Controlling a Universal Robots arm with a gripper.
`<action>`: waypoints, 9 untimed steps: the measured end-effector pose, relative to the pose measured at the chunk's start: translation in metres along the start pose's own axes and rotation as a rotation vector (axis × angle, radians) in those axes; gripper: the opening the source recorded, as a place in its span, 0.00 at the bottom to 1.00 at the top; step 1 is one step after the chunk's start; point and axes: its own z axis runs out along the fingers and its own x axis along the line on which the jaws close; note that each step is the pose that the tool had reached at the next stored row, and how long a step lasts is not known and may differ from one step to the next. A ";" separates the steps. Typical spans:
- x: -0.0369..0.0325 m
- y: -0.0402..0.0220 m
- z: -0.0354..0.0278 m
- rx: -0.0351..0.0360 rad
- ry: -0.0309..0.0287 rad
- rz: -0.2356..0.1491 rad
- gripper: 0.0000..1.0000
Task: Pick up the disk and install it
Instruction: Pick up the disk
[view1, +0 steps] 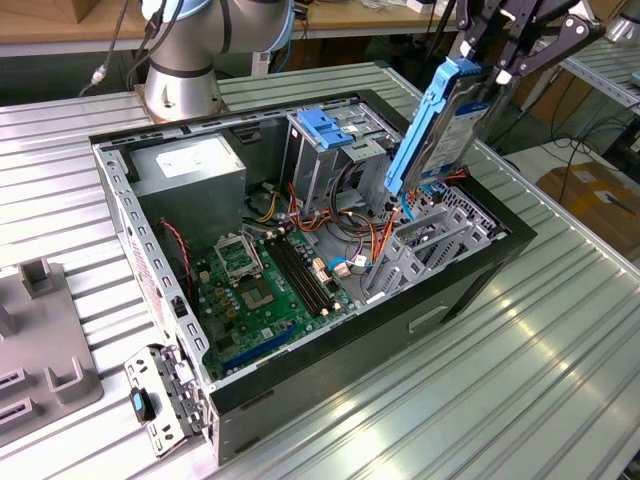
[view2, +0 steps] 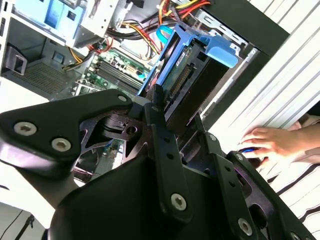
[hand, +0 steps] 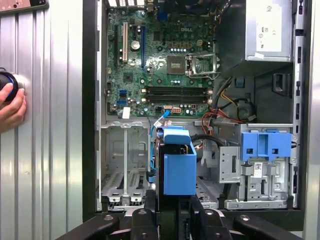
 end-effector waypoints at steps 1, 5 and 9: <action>0.0034 -0.0002 -0.0002 -0.0002 0.0002 0.000 0.35; 0.0177 -0.0007 -0.0008 -0.0007 0.0002 0.001 0.35; 0.0310 -0.0010 -0.0013 -0.0009 0.0002 0.002 0.35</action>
